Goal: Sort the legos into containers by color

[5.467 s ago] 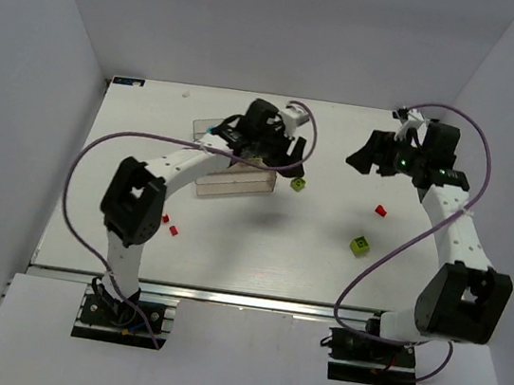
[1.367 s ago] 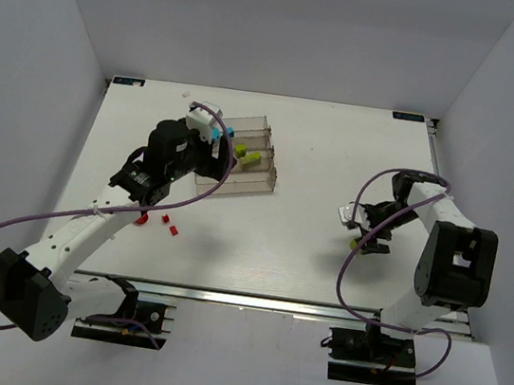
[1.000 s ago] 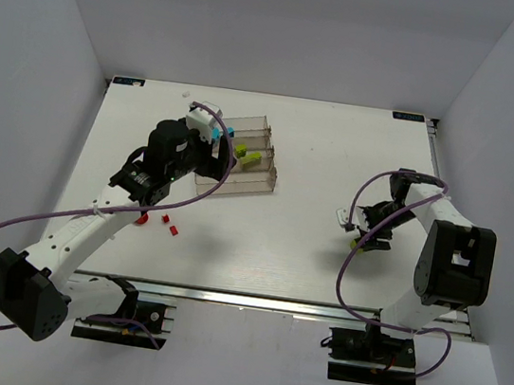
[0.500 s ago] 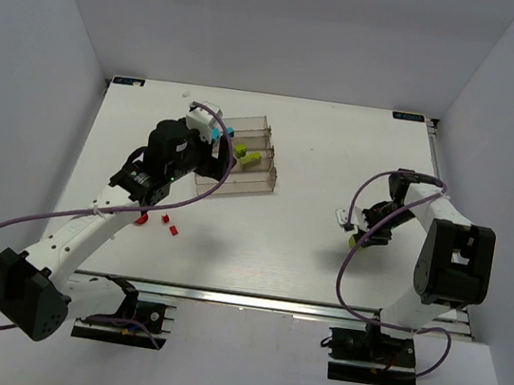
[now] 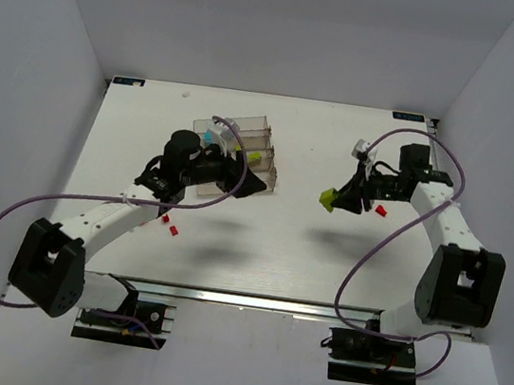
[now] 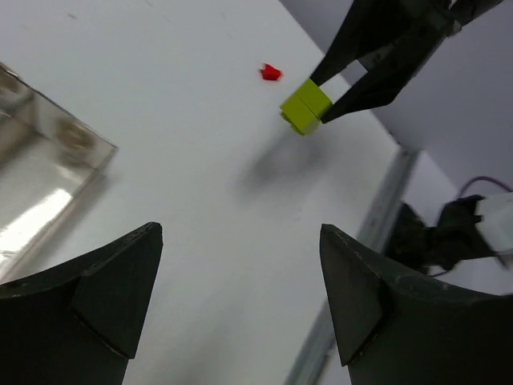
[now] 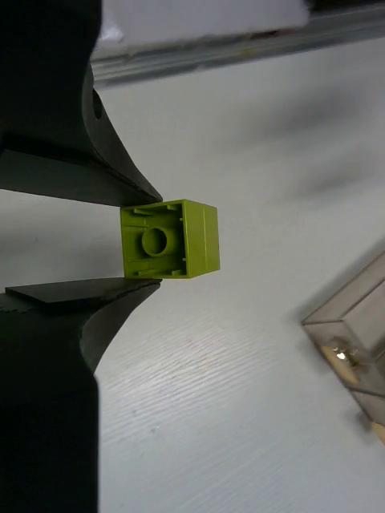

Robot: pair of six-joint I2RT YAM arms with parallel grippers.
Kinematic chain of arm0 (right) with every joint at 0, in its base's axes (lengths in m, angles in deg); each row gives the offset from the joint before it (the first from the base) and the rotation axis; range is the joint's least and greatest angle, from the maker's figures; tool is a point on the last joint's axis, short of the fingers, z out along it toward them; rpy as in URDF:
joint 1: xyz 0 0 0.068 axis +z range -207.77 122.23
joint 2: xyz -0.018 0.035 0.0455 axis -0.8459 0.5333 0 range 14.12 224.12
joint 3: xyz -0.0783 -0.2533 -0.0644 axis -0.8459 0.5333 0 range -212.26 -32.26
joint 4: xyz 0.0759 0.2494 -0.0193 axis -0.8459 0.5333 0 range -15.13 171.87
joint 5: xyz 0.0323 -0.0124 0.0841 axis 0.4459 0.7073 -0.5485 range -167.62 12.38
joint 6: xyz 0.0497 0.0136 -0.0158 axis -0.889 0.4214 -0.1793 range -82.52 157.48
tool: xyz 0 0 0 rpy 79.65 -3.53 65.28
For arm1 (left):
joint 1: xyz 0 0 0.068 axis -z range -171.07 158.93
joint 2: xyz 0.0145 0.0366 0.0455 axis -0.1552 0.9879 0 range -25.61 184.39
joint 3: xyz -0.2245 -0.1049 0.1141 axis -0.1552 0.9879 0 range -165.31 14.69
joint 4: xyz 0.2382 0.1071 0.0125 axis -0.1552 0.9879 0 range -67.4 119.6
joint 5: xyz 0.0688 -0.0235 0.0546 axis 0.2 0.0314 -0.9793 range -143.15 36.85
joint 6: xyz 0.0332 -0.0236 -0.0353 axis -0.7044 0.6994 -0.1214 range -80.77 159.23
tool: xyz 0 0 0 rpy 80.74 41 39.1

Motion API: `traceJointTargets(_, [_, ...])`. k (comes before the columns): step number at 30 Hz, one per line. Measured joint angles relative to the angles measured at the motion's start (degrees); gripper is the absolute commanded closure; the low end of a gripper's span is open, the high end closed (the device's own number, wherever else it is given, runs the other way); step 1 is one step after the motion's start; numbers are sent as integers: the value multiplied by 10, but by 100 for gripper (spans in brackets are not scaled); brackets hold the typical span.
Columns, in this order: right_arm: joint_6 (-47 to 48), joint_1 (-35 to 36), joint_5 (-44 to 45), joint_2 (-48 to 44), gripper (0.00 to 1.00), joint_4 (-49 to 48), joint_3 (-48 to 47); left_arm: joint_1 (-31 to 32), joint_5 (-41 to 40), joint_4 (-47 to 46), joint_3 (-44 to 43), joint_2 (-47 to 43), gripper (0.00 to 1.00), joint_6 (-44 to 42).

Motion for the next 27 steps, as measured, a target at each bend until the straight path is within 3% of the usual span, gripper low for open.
traceJointTargets(7, [-566,25,-63,-146,100,-416,172,14,54,-219,73,48,5,182])
traceJointTargets(15, [-1076,23,-81,-136,100,-835,240,39,0,-476,114,65,4,283])
traceJointTargets(20, [-1290,23,-95,-94,100,-1044,256,52,-2,-575,108,129,4,310])
traceJointTargets(27, [-1433,25,-106,-82,100,-1176,256,70,-2,-614,63,196,2,333])
